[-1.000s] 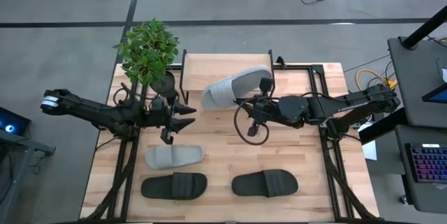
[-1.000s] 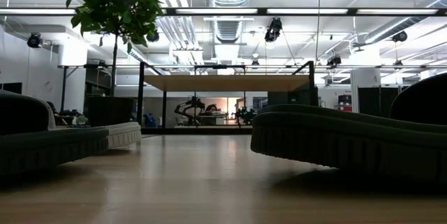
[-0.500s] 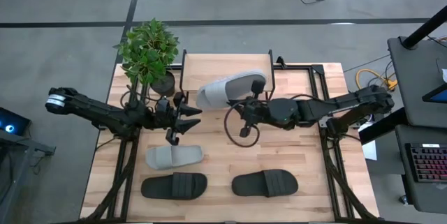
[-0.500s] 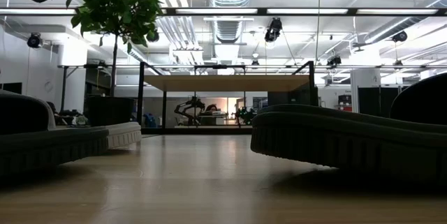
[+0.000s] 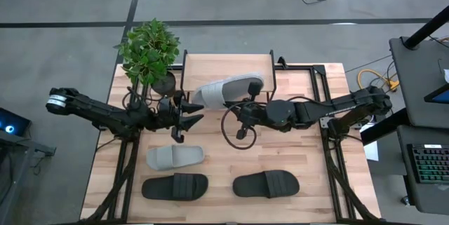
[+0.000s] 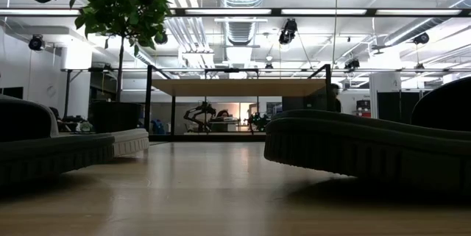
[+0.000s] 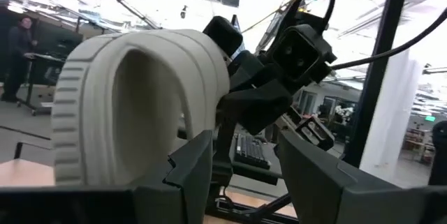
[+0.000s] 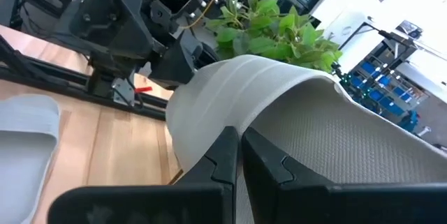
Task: Pick and place slides into the shelf
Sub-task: Put the right grey slipper on the shelf
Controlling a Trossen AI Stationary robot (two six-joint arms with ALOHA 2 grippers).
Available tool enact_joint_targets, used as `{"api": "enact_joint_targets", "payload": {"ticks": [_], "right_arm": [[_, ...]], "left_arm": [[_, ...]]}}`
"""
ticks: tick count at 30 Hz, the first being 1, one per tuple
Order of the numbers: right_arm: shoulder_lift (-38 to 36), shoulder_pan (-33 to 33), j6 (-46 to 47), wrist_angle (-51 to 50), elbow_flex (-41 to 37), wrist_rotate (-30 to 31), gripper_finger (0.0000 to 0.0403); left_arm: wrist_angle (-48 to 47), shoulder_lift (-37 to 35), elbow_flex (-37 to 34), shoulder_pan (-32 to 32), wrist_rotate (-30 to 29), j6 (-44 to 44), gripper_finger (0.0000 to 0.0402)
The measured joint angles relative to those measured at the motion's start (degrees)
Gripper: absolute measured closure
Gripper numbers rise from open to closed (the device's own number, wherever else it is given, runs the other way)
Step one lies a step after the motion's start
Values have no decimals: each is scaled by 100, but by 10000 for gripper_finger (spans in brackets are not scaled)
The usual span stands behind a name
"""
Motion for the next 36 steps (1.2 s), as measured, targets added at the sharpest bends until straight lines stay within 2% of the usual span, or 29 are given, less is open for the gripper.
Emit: {"api": "enact_joint_targets", "payload": {"ticks": [6,19,24,32,36], "right_arm": [[0,-4,278,-7,0,-488,394],[-2,-4,596,-34,0,-609,394],[-11,-22,801,-31,0,-991,394],[-13,-31,911,-17,0,-1035,394],[-17,-35,1052,-3,0,-1251,394]], "left_arm": [[0,41,0,0,-156,33,253],[24,76,13,2,-167,155,253],[90,112,13,0,-165,183,253],[199,228,31,2,-200,194,253],[289,298,48,2,-207,192,253]]}}
